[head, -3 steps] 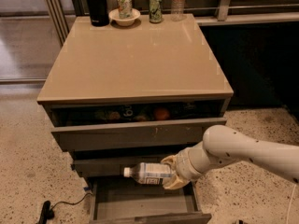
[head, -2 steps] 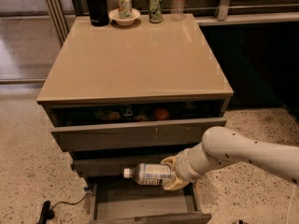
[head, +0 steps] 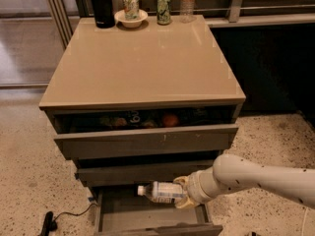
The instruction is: Place blue plastic bottle into bottom drawer
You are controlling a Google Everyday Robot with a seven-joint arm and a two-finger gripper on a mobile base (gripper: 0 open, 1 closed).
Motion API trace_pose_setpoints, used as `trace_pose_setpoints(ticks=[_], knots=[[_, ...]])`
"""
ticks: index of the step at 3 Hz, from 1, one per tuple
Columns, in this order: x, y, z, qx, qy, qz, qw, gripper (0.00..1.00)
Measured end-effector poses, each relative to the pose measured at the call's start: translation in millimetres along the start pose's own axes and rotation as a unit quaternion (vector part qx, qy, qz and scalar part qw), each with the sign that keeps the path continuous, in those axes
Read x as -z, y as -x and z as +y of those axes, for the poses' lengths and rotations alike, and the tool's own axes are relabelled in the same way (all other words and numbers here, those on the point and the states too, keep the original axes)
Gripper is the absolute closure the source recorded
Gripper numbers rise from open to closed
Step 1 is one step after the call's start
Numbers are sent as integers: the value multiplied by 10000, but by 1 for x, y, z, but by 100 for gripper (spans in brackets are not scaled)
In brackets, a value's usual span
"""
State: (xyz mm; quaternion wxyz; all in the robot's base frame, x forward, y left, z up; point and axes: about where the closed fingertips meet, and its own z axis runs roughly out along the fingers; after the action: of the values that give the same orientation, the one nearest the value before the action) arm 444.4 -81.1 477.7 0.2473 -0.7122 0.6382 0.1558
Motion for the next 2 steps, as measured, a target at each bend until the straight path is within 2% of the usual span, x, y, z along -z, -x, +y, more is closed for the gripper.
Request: trace_pose_setpoints(ticks=[1, 2], knots=[[-28, -24, 3, -8, -39, 34, 10000, 100], [-66, -42, 4, 55, 94, -69, 9999, 100]])
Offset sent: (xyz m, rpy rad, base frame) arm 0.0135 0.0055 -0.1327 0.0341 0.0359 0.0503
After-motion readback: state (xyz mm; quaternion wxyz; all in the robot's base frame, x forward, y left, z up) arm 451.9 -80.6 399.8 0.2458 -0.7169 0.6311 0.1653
